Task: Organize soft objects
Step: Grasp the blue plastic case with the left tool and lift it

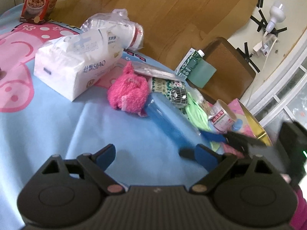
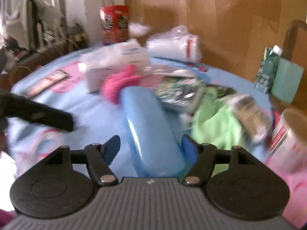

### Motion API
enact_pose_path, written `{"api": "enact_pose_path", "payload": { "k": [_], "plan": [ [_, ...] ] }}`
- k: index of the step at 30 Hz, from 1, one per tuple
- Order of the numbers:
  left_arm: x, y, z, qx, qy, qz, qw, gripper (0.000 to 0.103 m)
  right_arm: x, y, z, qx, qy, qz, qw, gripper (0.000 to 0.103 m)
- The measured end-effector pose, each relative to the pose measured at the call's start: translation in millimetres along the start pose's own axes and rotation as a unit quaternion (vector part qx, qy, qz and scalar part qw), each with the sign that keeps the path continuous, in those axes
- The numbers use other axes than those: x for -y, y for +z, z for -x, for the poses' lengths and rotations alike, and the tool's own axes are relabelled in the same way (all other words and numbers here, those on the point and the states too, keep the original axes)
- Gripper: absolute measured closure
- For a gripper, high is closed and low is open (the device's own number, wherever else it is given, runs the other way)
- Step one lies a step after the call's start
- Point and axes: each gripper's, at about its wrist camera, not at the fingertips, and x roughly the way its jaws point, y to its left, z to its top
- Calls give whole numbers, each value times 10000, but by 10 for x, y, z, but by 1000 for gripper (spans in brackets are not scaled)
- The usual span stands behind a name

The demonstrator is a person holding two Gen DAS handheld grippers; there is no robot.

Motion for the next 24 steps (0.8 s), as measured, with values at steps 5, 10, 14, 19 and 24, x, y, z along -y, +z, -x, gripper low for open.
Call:
{"api": "enact_pose_path", "payload": {
  "k": [5, 10, 14, 19, 24],
  "plan": [
    [78, 19, -175, -241, -273, 15, 9993, 10, -394, -272, 248, 170, 94, 221, 9996, 27],
    [294, 7, -420, -425, -166, -167, 9988, 17, -345, -321, 76, 222, -161, -268, 9993, 27],
    [525, -84, -499, -423, 40, -572, 9975, 34, -374, -355, 79, 540, -52, -670, 9963, 51],
    [733, -135, -495, -507, 119, -871, 9948, 36, -476, -431, 226, 856, -495, -469, 9940, 48],
    [775, -103, -437, -598, 206, -941, 9936, 19, -367, -451, 239, 585, -545, -706, 9943, 30]
  ]
}}
